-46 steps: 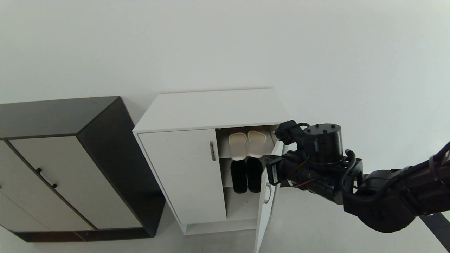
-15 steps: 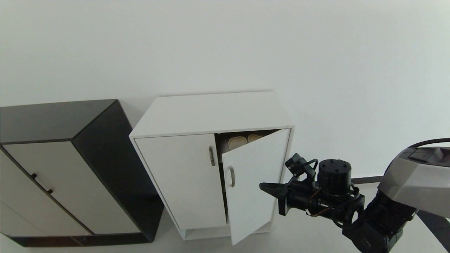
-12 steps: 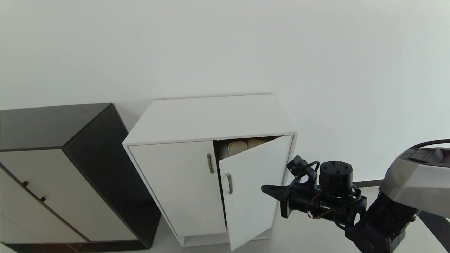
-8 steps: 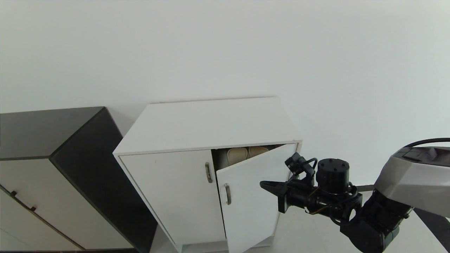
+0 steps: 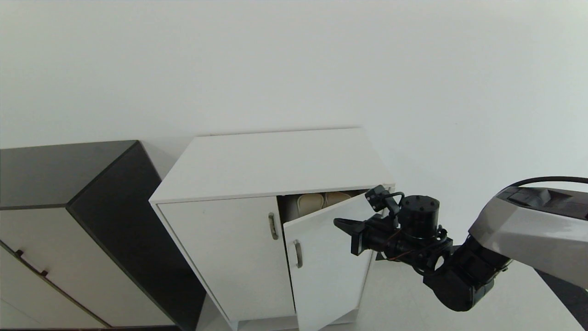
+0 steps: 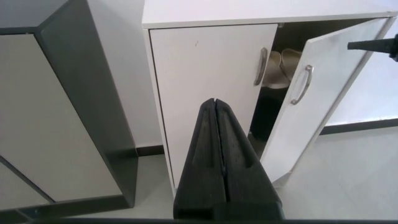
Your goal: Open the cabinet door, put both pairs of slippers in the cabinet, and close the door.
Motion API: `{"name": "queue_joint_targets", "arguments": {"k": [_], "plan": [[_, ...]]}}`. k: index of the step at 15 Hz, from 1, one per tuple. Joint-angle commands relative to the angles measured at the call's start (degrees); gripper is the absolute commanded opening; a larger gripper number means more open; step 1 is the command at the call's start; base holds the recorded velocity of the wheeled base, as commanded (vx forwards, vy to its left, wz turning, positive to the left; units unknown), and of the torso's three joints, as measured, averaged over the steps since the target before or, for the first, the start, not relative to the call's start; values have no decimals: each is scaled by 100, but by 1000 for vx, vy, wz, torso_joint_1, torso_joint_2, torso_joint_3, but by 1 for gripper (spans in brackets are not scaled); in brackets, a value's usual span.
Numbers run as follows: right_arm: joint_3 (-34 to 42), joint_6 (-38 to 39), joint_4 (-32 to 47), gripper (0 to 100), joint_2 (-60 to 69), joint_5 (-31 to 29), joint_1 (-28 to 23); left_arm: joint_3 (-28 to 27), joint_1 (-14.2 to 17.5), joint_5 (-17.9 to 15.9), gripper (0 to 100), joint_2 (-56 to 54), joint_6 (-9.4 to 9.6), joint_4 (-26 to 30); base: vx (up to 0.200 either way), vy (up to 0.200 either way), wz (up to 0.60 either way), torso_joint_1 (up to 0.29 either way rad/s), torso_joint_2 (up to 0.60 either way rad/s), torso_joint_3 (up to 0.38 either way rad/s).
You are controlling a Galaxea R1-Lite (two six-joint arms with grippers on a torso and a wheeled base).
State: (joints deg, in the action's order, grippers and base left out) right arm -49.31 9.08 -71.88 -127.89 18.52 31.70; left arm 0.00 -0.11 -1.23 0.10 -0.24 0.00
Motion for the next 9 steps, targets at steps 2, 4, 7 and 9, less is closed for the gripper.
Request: {"name": "queue_joint_targets", "arguments": {"k": [2,4,7,9], "plan": [[-386,85,86,0,-236,-6,-120,0,2,0,0,-1,-2,0,0,0,0,0,0,0],[-518,85,121,0,-333,-6,-155,0,2,0,0,-1,-2,0,0,0,0,0,0,0],[-632,85,165,0,-500,-6,-208,0,2,0,0,-1,-2,0,0,0,0,0,0,0],[-676,85,174,0,-535,-6,-252,0,2,0,0,-1,-2,0,0,0,0,0,0,0]]}}
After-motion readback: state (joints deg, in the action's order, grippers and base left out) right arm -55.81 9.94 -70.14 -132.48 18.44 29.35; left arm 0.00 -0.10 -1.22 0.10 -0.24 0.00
